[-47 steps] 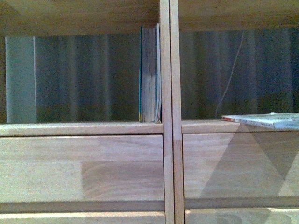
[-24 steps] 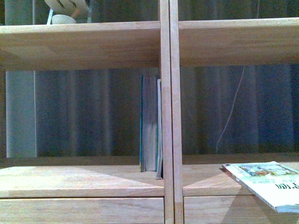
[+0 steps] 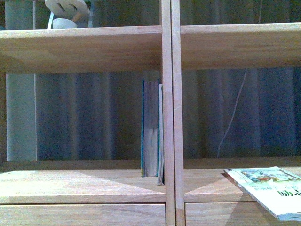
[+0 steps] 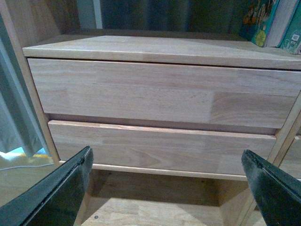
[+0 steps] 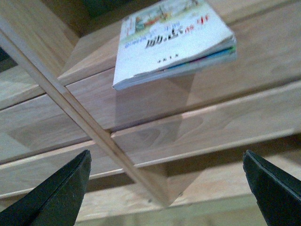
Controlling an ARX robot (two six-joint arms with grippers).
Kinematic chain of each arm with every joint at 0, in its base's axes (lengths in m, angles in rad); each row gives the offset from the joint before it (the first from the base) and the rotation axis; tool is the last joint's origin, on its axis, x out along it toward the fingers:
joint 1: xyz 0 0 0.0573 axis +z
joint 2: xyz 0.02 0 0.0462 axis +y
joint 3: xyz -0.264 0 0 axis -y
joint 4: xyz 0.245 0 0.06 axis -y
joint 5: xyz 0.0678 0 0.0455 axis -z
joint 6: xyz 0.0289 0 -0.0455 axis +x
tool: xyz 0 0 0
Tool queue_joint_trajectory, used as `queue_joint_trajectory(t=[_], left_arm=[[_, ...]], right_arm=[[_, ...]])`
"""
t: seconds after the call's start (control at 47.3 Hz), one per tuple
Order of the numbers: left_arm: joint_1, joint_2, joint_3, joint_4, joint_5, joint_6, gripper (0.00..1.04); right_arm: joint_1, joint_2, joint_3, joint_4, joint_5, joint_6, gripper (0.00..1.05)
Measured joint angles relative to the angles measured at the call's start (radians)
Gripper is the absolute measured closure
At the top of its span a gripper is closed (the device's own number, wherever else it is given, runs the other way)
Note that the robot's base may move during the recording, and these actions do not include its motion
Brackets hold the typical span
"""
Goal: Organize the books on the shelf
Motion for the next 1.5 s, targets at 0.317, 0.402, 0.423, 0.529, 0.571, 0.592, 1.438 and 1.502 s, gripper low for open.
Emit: queue_joint_trajectory(t=[0.317,0.402,0.423,0.529,0.571,0.592,1.438,1.502], left_arm=[[0.000,0.000,0.000,0.000,0.000,0.000,0.07],[0.000,0.000,0.000,0.000,0.000,0.000,0.07],[0.000,0.000,0.000,0.000,0.000,0.000,0.07],[0.000,0.000,0.000,0.000,0.000,0.000,0.07],[0.000,0.000,0.000,0.000,0.000,0.000,0.07],[0.000,0.000,0.000,0.000,0.000,0.000,0.07],[0.000,0.000,0.000,0.000,0.000,0.000,0.07],[0.000,0.000,0.000,0.000,0.000,0.000,0.07]], right_arm=[[-0.216,0.490,0.306,-0.077,-0.201,0.513,0.07],[-0.246,0.559,0.370,-0.073,-0.219,0.614,0.07],[-0.256,0.577,0.393,-0.070,-0.223,0.641,0.07],[-0.280,0.618,0.461,-0.050,-0.256,0.764,0.07],[-0.281,0.626,0.480,-0.047,-0.267,0.809,0.07],[-0.281,0.628,0.486,-0.047,-0.269,0.822,0.07],[-0.051,0.726,0.630,-0.102,-0.223,1.029,0.07],[-0.048,0.747,0.642,-0.100,-0.217,1.027,0.07]])
